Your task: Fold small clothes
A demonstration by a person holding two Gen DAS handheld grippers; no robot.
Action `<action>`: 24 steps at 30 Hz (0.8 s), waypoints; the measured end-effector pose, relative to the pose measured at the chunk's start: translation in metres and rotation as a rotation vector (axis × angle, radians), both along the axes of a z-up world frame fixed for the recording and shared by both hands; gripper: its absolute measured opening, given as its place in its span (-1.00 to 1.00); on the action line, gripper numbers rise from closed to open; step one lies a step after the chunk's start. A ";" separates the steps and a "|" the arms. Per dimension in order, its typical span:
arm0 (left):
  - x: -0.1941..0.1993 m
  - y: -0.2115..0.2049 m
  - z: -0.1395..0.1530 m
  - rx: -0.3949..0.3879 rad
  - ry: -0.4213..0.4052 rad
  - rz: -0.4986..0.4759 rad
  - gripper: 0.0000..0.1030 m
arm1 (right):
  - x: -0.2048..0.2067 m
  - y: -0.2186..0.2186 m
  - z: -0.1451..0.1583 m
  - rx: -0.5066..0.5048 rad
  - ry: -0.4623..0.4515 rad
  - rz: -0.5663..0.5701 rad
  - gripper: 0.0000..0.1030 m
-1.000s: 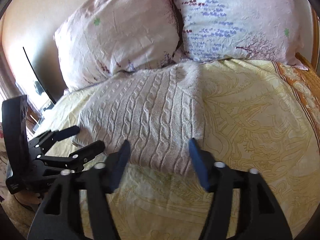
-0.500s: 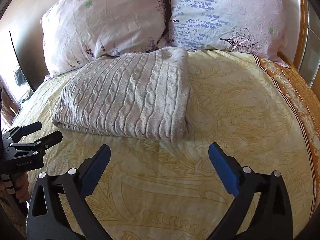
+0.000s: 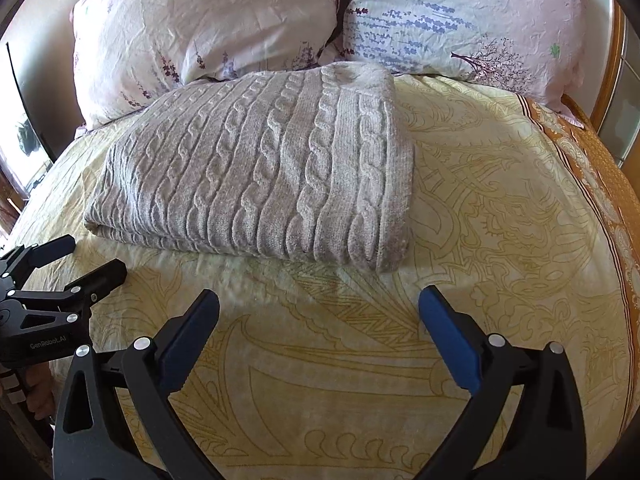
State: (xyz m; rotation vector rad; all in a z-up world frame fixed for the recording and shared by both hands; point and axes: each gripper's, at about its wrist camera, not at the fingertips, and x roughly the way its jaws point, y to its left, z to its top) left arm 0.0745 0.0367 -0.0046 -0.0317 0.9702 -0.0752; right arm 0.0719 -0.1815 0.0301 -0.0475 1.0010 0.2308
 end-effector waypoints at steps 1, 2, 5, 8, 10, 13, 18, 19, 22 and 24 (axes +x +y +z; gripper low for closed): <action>0.000 0.000 0.000 0.000 -0.001 -0.002 0.96 | 0.000 0.002 0.000 -0.008 0.001 0.004 0.97; 0.000 0.000 0.000 0.001 -0.001 -0.002 0.96 | 0.001 0.002 -0.001 -0.015 0.002 0.005 0.97; 0.000 -0.001 0.000 -0.001 -0.002 -0.003 0.97 | 0.001 0.005 -0.002 -0.036 0.003 0.007 0.97; 0.000 -0.001 0.000 -0.001 -0.002 -0.002 0.97 | 0.001 0.007 -0.002 -0.052 0.003 0.003 0.97; 0.000 -0.001 0.001 -0.002 -0.002 -0.003 0.97 | 0.001 0.008 -0.002 -0.054 0.005 -0.006 0.97; 0.000 -0.002 0.000 -0.002 -0.002 -0.003 0.97 | 0.000 0.009 -0.002 -0.056 0.009 -0.030 0.97; 0.000 -0.002 0.000 -0.002 -0.002 -0.003 0.97 | -0.001 0.009 -0.002 -0.057 0.012 -0.063 0.97; 0.000 -0.002 0.000 -0.002 -0.002 -0.003 0.97 | -0.002 0.010 -0.002 -0.058 0.013 -0.069 0.97; 0.000 -0.002 0.000 -0.002 -0.002 -0.003 0.97 | -0.002 0.010 -0.001 -0.059 0.022 -0.091 0.97; 0.000 -0.002 0.000 -0.002 -0.002 -0.003 0.97 | -0.002 0.010 -0.001 -0.060 0.024 -0.106 0.97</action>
